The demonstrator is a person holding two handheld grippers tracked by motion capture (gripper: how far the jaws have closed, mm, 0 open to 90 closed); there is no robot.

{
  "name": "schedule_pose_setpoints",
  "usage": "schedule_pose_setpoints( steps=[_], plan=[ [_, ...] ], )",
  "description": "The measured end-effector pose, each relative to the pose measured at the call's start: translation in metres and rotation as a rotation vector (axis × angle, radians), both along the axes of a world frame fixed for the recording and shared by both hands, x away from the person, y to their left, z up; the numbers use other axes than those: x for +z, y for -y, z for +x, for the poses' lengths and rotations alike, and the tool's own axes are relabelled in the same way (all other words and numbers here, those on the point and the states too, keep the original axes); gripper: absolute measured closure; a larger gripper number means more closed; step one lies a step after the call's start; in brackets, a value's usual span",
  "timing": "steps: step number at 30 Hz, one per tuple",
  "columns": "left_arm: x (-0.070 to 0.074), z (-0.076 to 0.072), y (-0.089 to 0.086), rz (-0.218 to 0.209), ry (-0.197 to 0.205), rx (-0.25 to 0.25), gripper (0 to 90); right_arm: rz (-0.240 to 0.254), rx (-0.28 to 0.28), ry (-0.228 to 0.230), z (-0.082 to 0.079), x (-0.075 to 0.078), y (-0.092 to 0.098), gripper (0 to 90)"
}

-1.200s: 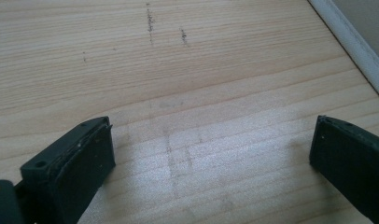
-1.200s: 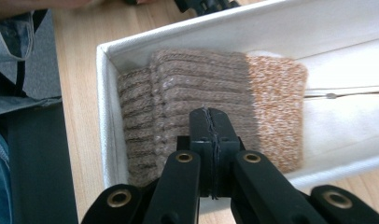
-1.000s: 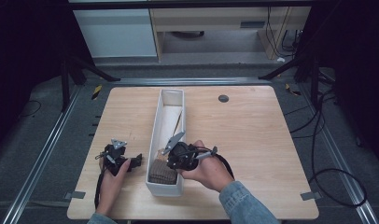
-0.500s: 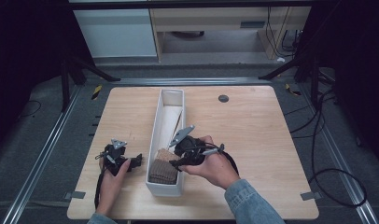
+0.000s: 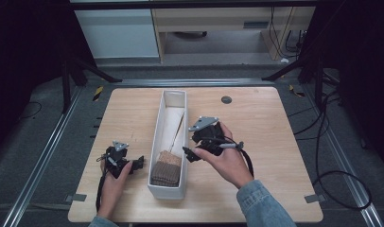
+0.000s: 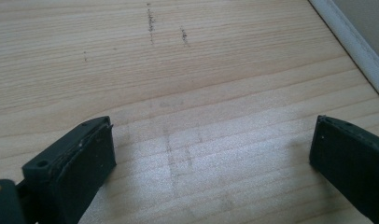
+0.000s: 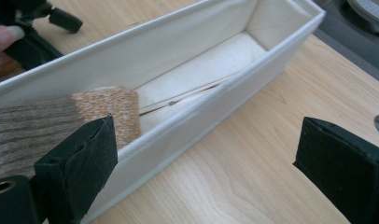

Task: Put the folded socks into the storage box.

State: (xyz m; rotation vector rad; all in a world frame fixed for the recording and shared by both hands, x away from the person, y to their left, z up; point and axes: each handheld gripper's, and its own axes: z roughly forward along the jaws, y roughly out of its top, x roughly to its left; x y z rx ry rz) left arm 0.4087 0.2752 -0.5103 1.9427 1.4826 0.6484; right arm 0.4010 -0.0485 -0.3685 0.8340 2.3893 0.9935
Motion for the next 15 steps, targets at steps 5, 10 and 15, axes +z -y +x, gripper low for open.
schedule_pose_setpoints(
  steps=[5, 10, 15],
  plan=[
    [0.000, 0.000, 0.000, 0.002, -0.002, -0.002, 0.0, 0.020, -0.026, 0.016, 0.008, 0.004, 0.020, 5.0],
    [0.000, 0.000, 0.000, 0.002, -0.001, -0.001, 0.0, 0.033, -0.084, 0.035, 0.012, 0.006, 0.035, 5.7],
    [0.000, 0.000, 0.000, 0.002, -0.001, -0.001, 0.0, 0.013, -0.124, 0.050, 0.014, 0.003, 0.050, 5.6]
  ],
)
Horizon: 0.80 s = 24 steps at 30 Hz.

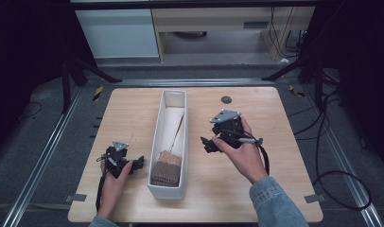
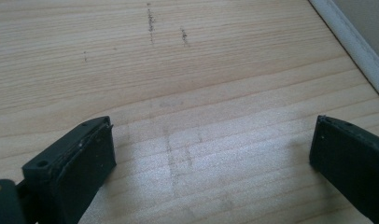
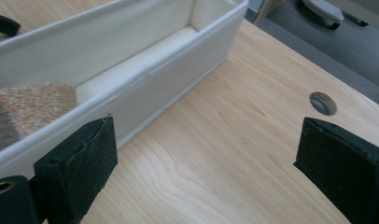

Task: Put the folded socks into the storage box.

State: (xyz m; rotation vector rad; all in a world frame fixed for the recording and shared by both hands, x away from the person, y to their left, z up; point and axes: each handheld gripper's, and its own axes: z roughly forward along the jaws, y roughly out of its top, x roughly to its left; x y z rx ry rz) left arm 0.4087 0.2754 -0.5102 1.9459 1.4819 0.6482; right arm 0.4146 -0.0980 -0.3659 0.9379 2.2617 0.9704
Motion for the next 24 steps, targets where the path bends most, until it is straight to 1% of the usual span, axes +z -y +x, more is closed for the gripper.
schedule_pose_setpoints(
  steps=[3, 8, 11, 16, 24],
  plan=[
    [0.000, 0.000, 0.000, 0.000, 0.000, 0.000, 0.0, 0.002, -0.027, 0.006, 0.001, -0.003, 0.010, 5.9],
    [0.000, 0.000, 0.000, 0.000, 0.000, 0.000, 0.0, -0.006, -0.078, 0.044, 0.000, -0.009, 0.027, 6.4],
    [0.000, 0.000, 0.000, 0.000, 0.000, 0.000, 0.0, -0.009, -0.101, 0.048, -0.001, -0.013, 0.037, 6.7],
    [0.000, 0.000, 0.000, 0.000, 0.000, 0.000, 0.0, -0.009, -0.130, 0.033, -0.002, -0.022, 0.051, 7.2],
    [0.000, 0.000, 0.000, 0.000, 0.000, 0.000, 0.0, -0.005, -0.163, -0.002, -0.004, -0.042, 0.069, 7.7]
  ],
)
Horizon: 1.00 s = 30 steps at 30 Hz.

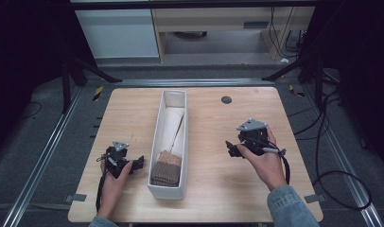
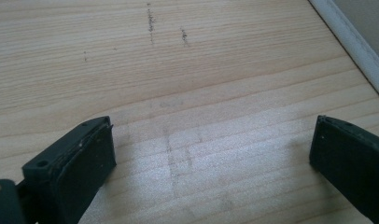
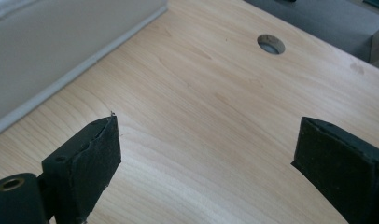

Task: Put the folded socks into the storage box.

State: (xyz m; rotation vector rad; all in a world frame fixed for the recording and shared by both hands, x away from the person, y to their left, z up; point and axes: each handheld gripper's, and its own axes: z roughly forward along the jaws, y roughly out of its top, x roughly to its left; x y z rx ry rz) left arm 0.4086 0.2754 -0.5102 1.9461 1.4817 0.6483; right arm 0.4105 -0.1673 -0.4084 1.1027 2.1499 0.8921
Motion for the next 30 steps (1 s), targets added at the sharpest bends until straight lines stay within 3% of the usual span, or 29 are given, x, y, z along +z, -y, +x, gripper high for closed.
schedule_pose_setpoints(
  steps=[13, 23, 30],
  plan=[
    [0.000, 0.000, 0.000, 0.000, 0.000, 0.000, 0.0, -0.009, -0.022, -0.035, -0.008, -0.029, 0.018, 8.0],
    [0.000, 0.000, 0.000, 0.000, 0.000, 0.000, 0.0, -0.009, -0.011, -0.080, -0.013, -0.053, 0.014, 8.1],
    [0.000, 0.000, 0.000, 0.000, 0.000, 0.001, 0.0, 0.027, -0.007, -0.100, -0.009, -0.068, 0.012, 10.4]
  ],
)
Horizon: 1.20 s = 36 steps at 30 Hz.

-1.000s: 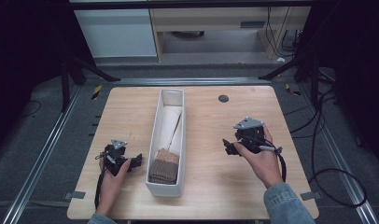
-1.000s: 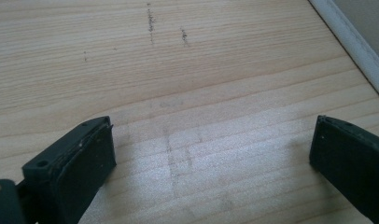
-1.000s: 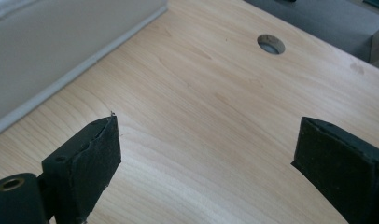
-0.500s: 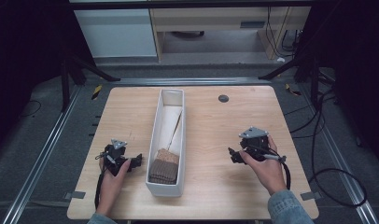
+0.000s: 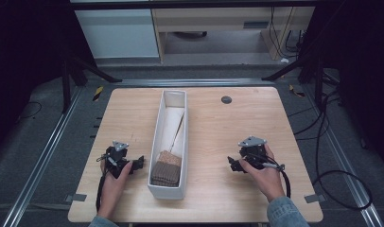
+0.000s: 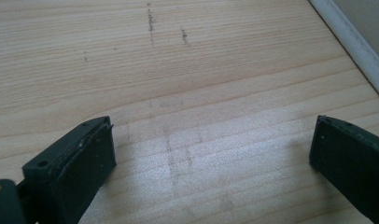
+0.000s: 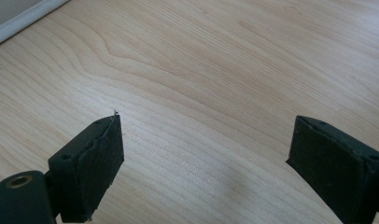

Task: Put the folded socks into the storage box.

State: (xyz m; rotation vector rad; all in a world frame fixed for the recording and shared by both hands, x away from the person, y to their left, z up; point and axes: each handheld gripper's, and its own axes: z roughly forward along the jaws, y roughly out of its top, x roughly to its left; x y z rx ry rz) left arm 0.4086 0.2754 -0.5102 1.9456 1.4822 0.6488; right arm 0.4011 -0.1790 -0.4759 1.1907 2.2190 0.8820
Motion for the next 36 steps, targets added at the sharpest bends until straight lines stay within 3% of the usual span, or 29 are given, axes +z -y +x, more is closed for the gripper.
schedule_pose_setpoints(
  steps=[7, 11, 24, 27, 32, 36],
  plan=[
    [0.000, 0.000, 0.000, 0.000, 0.000, 0.000, 0.0, 0.060, -0.047, 0.009, 0.014, -0.009, 0.006, 9.9],
    [0.000, 0.000, 0.000, -0.001, 0.000, 0.000, 0.0, 0.121, -0.092, -0.015, 0.022, -0.015, 0.011, 9.9],
    [0.000, 0.001, 0.000, -0.002, -0.002, -0.002, 0.0, 0.128, -0.147, -0.024, 0.034, -0.031, 0.012, 11.5],
    [0.000, 0.001, 0.000, -0.002, -0.002, -0.002, 0.0, 0.097, -0.150, -0.016, 0.036, -0.035, 0.013, 10.9],
    [0.000, 0.000, 0.000, -0.001, -0.001, -0.001, 0.0, 0.086, -0.160, -0.019, 0.037, -0.037, 0.014, 7.6],
    [0.000, 0.000, 0.000, -0.001, 0.000, -0.001, 0.0, 0.090, -0.187, -0.048, 0.038, -0.038, 0.015, 0.4]
  ],
)
